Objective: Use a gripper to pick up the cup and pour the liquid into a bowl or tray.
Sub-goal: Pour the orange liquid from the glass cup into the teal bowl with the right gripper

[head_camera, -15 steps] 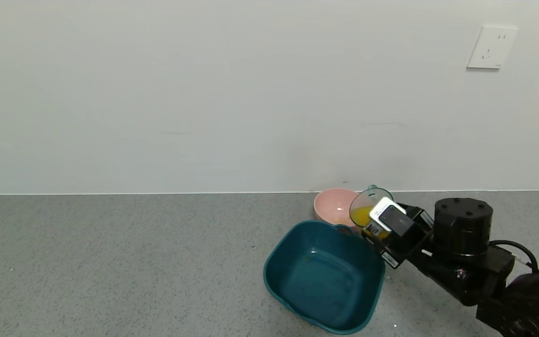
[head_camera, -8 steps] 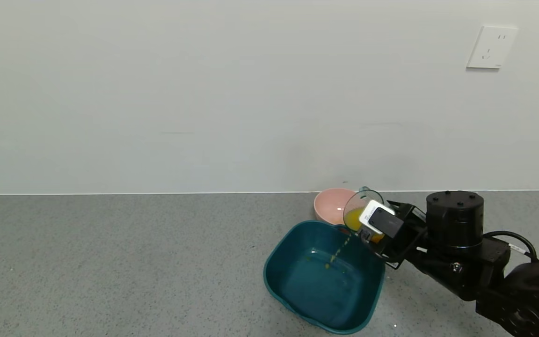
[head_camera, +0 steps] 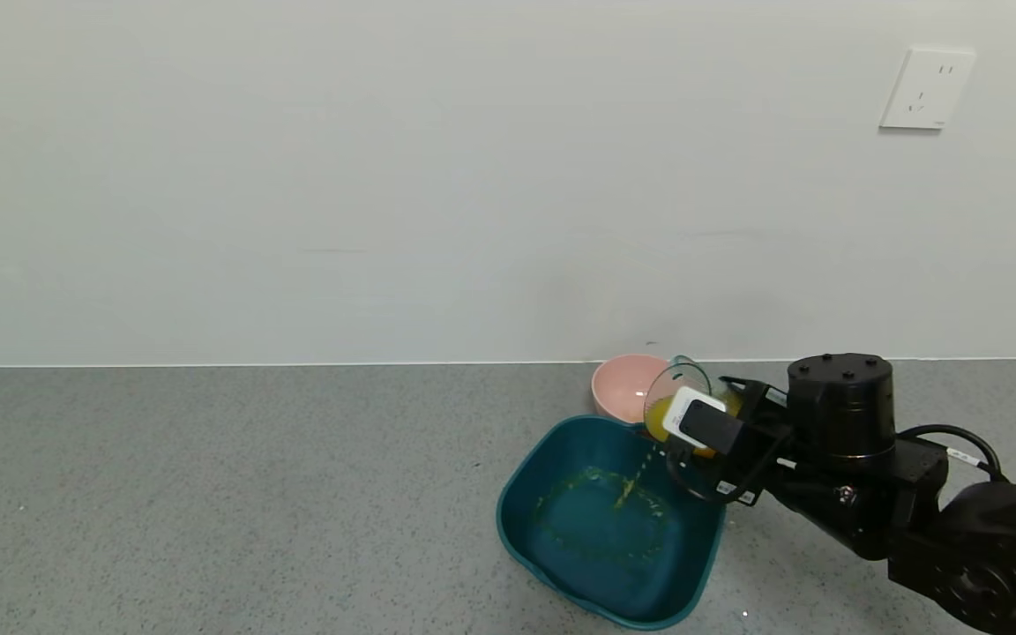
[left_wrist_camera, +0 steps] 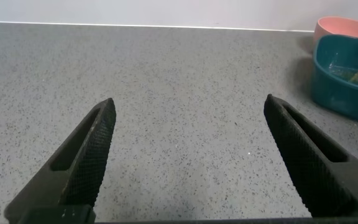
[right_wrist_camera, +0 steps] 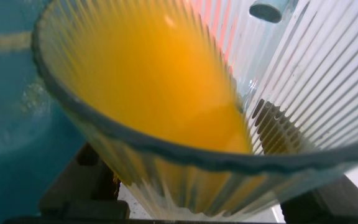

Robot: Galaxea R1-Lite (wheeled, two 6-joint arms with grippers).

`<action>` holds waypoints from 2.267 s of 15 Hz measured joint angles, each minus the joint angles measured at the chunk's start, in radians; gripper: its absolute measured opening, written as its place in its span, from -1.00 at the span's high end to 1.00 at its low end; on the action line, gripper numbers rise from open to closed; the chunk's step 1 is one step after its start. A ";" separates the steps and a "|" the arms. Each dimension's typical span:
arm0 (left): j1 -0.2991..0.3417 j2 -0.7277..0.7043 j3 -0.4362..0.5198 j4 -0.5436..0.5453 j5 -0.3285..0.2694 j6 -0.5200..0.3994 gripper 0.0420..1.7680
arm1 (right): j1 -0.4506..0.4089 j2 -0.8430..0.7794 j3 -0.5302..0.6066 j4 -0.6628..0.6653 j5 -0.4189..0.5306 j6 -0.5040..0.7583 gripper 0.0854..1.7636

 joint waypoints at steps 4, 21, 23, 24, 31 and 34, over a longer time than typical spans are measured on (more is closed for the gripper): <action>0.000 0.000 0.000 0.000 0.000 0.000 -0.94 | 0.010 0.006 -0.007 0.001 -0.044 -0.067 -0.53; 0.000 0.000 0.000 0.000 0.000 0.000 -0.94 | 0.021 0.023 -0.031 -0.002 -0.065 -0.294 -0.53; 0.000 0.000 0.000 0.000 0.000 0.000 -0.94 | 0.021 0.024 -0.030 -0.003 -0.065 -0.322 -0.53; 0.000 0.000 0.000 0.000 0.000 0.000 -0.94 | 0.021 0.024 -0.030 -0.003 -0.065 -0.335 -0.53; 0.000 0.000 0.000 0.000 0.000 0.000 -0.94 | 0.023 0.024 -0.039 -0.003 -0.065 -0.407 -0.53; 0.000 0.000 0.000 0.000 0.000 0.000 -0.94 | 0.023 0.024 -0.040 -0.005 -0.065 -0.436 -0.53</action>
